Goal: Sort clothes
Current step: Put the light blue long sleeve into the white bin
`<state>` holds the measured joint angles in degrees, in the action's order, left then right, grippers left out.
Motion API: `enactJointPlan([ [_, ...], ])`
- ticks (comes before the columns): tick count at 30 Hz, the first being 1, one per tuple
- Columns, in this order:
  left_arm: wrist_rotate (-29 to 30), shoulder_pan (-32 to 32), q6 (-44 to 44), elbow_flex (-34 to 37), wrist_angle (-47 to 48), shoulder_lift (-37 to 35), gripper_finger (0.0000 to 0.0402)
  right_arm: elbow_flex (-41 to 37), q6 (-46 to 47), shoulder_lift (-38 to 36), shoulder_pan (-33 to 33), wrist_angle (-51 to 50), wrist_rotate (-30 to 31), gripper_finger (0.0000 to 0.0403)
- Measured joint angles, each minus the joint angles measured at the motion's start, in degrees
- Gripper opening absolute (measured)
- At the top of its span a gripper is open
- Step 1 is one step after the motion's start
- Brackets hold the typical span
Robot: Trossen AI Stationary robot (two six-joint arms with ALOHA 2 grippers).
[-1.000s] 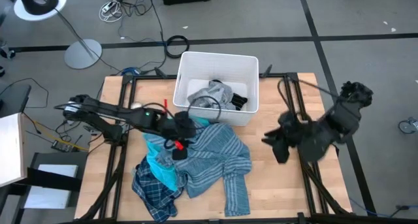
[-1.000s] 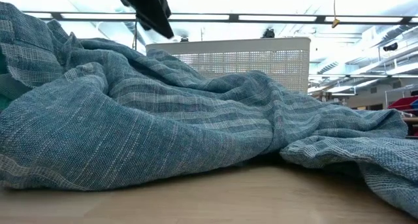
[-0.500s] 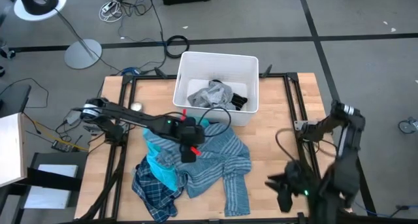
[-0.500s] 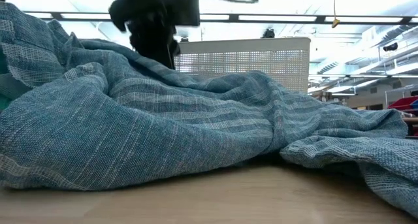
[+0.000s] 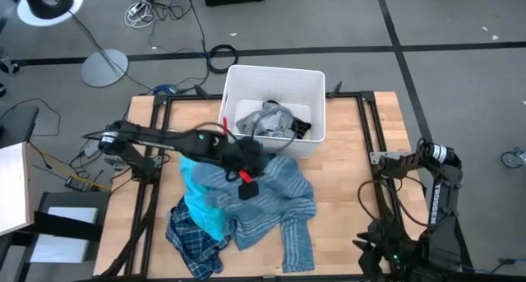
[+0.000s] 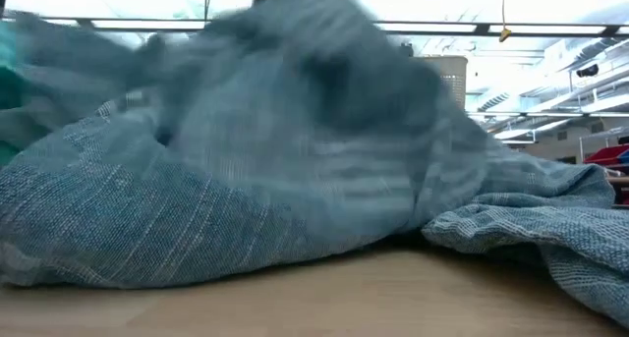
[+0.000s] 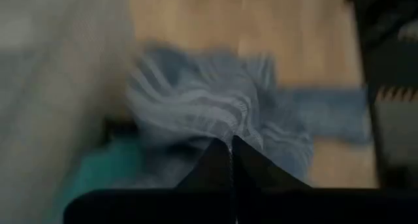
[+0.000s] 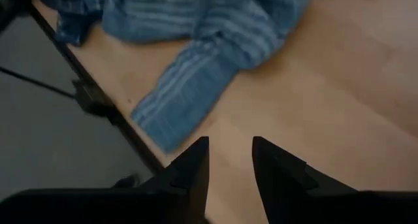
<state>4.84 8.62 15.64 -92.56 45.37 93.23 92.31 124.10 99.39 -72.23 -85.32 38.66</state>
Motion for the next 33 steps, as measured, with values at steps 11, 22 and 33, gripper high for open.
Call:
enactJointPlan([
  [11, 11.4, -1.1, -1.9, -24.6, -4.3, -0.1, 0.0001, -22.3, -2.1, -8.9, 0.0, 20.0, 10.3, 0.0113],
  [22, 18.3, -6.8, -19.5, -29.6, -45.8, -0.1, 0.0, -42.3, -15.0, -15.6, 3.4, 52.5, 9.1, 0.0113],
  [33, 17.2, -21.0, -21.1, -29.6, -72.7, -0.1, 0.0, -45.6, -24.5, -18.9, 8.4, 57.0, 8.0, 0.0113],
])
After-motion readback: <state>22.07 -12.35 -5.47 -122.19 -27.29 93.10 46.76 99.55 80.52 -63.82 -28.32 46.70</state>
